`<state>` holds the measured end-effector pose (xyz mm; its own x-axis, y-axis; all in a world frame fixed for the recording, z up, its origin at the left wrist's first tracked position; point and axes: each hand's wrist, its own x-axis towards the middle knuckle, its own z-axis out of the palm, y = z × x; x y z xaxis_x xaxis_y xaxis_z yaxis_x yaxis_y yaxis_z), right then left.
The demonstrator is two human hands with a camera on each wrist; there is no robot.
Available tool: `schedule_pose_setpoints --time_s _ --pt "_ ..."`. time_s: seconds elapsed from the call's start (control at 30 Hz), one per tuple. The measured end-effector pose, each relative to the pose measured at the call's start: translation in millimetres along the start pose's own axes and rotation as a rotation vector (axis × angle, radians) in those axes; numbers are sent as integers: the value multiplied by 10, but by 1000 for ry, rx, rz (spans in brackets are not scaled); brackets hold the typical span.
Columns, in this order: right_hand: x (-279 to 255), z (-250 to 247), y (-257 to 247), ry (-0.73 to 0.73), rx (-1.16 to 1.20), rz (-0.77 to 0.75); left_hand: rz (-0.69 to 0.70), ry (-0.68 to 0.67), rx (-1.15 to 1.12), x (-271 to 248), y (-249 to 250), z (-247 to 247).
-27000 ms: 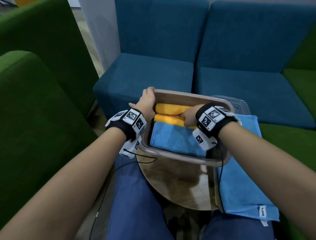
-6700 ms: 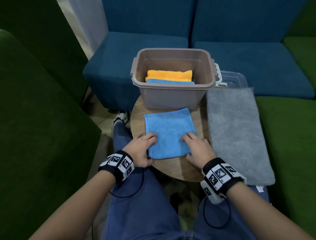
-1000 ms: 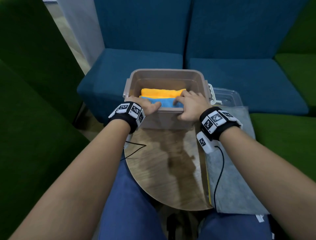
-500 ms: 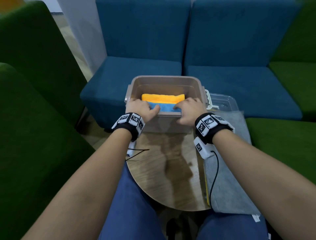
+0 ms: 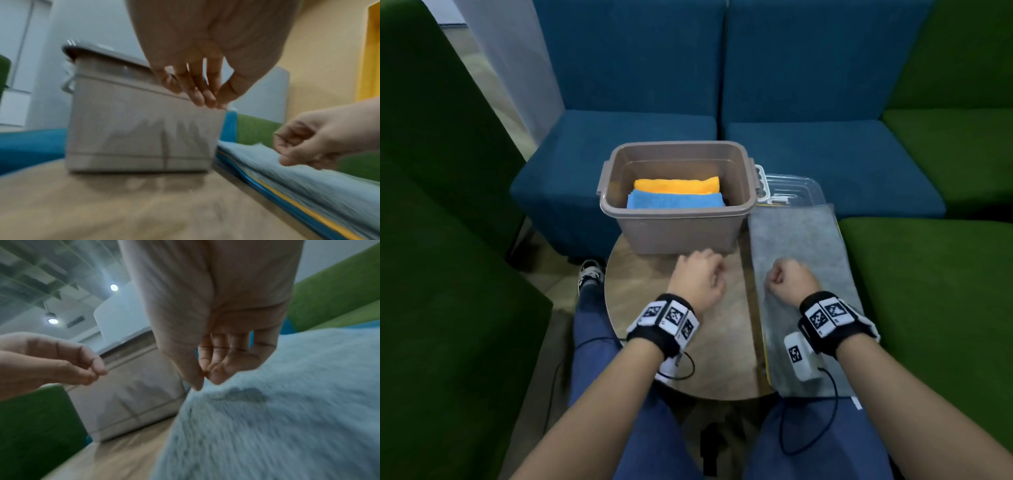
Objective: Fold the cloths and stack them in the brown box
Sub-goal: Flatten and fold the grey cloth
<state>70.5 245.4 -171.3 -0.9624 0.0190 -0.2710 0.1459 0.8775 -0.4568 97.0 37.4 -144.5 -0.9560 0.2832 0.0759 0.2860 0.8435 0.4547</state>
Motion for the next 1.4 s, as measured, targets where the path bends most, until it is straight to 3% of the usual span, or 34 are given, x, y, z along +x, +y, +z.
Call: schedule_pose_setpoints --time_s 0.1,0.17,0.43,0.73,0.83,0.97,1.1,1.17,1.23,1.3,1.33,1.4 --pt "1 131 38 -54 11 33 -99 -209 -198 -49 249 308" --pt "13 149 51 -34 25 46 -219 -273 -263 -37 383 495" --pt "26 196 119 -44 115 3 -443 -229 -381 -38 631 881" --pt "-42 113 15 -47 56 0 -369 -135 -454 -47 646 809" --pt "-167 -35 -62 -35 13 -167 -239 -46 -518 -38 718 642" --pt "-211 -361 -202 -4 -282 -365 -122 19 -673 -57 738 373" --pt "-124 -602 -101 131 -403 -273 -123 189 -785 -100 449 48" --pt "-107 -668 -20 232 -414 -244 -153 178 -835 -153 221 -196" --pt "-104 -700 43 340 -363 -240 -153 1 -658 -232 -79 -463" --pt "-120 -708 90 419 -263 -252 -120 -222 -303 -346 -392 -686" --pt "-126 -708 104 452 -217 -264 -140 -282 -170 -402 -535 -764" --pt "-160 -721 108 472 -104 -273 -232 -256 -126 -504 -797 -858"
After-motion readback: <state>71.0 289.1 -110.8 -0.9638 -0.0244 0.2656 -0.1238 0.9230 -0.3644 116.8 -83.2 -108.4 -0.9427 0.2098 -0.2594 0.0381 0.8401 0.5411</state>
